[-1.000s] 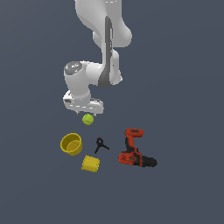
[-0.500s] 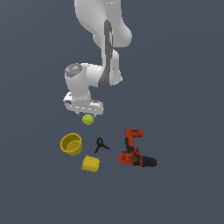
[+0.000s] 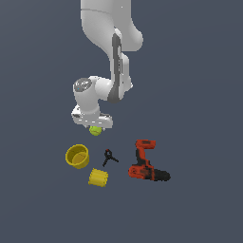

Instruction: Pick up a designated object from a clutter of objects.

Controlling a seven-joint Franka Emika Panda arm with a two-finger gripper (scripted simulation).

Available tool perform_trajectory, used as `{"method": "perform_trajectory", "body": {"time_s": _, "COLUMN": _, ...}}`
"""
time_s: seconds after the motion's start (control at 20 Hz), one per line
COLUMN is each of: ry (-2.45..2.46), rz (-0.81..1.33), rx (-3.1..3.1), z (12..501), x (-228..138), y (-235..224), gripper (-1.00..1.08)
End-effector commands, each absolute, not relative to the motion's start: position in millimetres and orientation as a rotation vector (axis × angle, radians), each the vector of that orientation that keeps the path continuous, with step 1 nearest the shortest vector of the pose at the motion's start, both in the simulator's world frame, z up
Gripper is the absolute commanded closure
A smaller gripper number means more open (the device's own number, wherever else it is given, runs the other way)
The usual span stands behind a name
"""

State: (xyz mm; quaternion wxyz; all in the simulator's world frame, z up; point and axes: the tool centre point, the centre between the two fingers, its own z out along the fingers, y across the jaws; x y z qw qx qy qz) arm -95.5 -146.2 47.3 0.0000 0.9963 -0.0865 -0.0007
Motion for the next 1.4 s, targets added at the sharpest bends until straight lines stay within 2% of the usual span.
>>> {"method": "perform_trajectory", "body": {"time_s": 0.0, "ry": -0.272, "rz": 0.0, "rx": 3.13, "z": 43, "x": -95, "y": -146, "gripper": -0.92}}
{"method": "perform_trajectory", "body": {"time_s": 0.1, "ry": -0.272, "rz": 0.0, "rx": 3.13, "z": 42, "x": -95, "y": -146, "gripper": -0.92}}
{"method": "perform_trajectory", "body": {"time_s": 0.15, "ry": -0.272, "rz": 0.0, "rx": 3.13, "z": 42, "x": -95, "y": -146, "gripper": 1.08}}
{"method": "perform_trajectory", "body": {"time_s": 0.85, "ry": -0.273, "rz": 0.001, "rx": 3.13, "z": 46, "x": -96, "y": -146, "gripper": 1.08}}
{"method": "perform_trajectory", "body": {"time_s": 1.35, "ry": -0.274, "rz": 0.001, "rx": 3.13, "z": 82, "x": -100, "y": -142, "gripper": 1.08}}
